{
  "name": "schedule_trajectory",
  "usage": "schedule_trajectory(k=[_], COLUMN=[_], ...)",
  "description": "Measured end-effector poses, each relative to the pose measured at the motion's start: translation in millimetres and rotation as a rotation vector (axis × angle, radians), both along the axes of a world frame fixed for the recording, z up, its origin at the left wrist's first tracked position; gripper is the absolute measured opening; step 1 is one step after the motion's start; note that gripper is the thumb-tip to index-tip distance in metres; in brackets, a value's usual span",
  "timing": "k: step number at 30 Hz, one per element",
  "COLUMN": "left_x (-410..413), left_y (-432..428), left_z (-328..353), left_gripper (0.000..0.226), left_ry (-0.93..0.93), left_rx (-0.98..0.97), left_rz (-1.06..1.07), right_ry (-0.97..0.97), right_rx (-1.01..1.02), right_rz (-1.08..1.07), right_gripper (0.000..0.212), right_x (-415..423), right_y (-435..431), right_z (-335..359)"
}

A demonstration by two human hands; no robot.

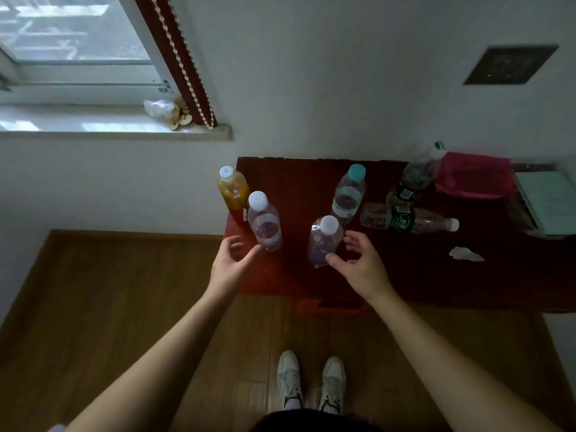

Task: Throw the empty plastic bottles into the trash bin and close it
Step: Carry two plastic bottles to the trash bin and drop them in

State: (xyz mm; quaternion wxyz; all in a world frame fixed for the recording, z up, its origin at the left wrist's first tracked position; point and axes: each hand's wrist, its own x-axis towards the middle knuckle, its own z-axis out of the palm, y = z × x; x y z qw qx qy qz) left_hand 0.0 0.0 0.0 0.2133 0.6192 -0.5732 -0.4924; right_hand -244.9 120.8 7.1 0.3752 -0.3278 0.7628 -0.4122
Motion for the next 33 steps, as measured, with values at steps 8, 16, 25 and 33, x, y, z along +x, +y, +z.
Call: schedule_trajectory(k=[8, 16, 25, 33], left_x=[-31, -15, 91, 181], left_y=[-23, -1, 120, 265], left_z=[-9, 6, -7, -4], left_gripper=[0.07, 0.046, 0.046, 0.037], left_ry=[0.129, 0.145, 0.028, -0.089], left_rx=[-0.045, -0.121, 0.05, 0.061], left_rz=[-0.053, -0.013, 0.226, 0.722], right_ry=[0.057, 0.039, -0.02, -0.09], right_rx=[0.0, 0.019, 0.158, 0.255], right_rz=[0.094, 0.131, 0.281, 0.667], right_gripper=[0.064, 0.044, 0.06, 0.041], right_x=[11, -11, -11, 83], right_y=[-32, 10, 81, 67], right_z=[-3, 19, -3, -25])
